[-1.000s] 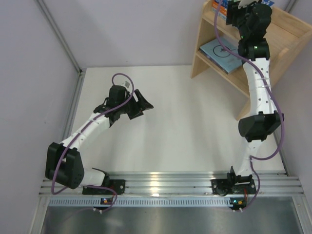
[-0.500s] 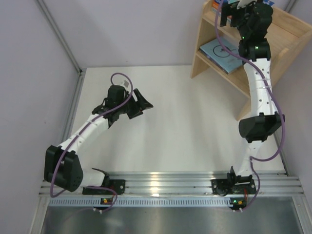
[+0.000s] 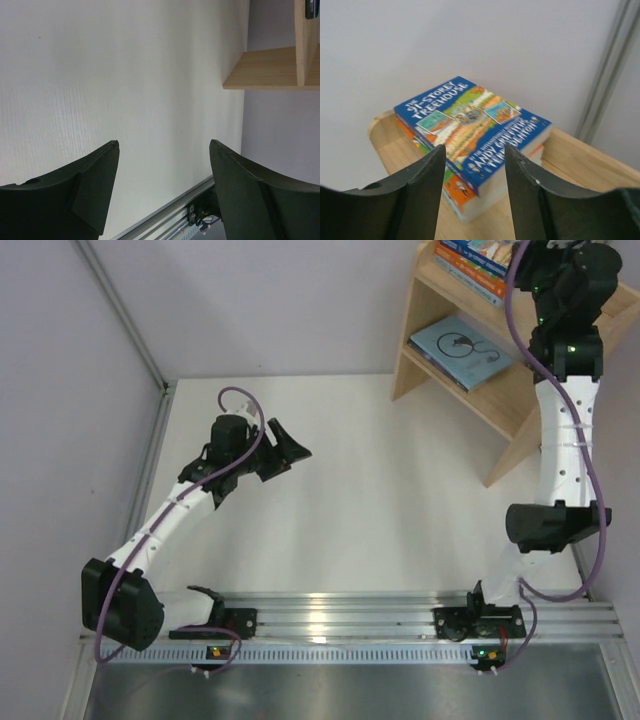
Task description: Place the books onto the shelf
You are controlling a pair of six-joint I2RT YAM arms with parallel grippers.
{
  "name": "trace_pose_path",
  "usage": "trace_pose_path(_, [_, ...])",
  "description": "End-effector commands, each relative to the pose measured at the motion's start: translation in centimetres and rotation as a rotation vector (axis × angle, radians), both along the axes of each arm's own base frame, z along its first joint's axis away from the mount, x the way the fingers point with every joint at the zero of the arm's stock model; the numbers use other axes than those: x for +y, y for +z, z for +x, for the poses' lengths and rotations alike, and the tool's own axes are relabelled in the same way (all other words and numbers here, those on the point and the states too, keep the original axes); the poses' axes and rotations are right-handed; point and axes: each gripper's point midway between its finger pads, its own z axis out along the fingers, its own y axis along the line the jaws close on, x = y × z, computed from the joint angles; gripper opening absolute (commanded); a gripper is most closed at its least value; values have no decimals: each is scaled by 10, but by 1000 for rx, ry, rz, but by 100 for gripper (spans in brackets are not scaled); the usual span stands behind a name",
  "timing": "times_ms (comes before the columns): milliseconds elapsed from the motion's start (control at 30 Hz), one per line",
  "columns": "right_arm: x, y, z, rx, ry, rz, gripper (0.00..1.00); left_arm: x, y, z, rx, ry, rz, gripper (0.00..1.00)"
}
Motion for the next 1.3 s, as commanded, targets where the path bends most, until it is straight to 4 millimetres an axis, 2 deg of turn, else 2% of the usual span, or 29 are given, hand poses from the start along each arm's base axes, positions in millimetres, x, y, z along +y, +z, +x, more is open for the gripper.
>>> trace_pose_path(0, [-44, 2, -21, 0, -51, 231, 50, 0, 9, -2, -34, -1, -12, 77])
trace_pose_path(100, [-53, -4, -20, 15, -20, 284, 46, 0, 10, -2, -37, -1, -10, 77])
trace_pose_path(300, [-52, -10, -14, 29, 5, 313, 41, -1, 7, -1, -29, -2, -13, 77])
trace_pose_path(600, [-53, -31, -1, 75, 3, 370, 34, 0, 6, 0, -33, -1, -5, 77])
trace_pose_path(767, [-49, -34, 2, 84, 26, 382, 29, -1, 4, 0, -28, -4, -8, 77])
trace_pose_path(1267, [-32, -46, 16, 124, 127, 457, 23, 1, 5, -1, -32, 3, 0, 77])
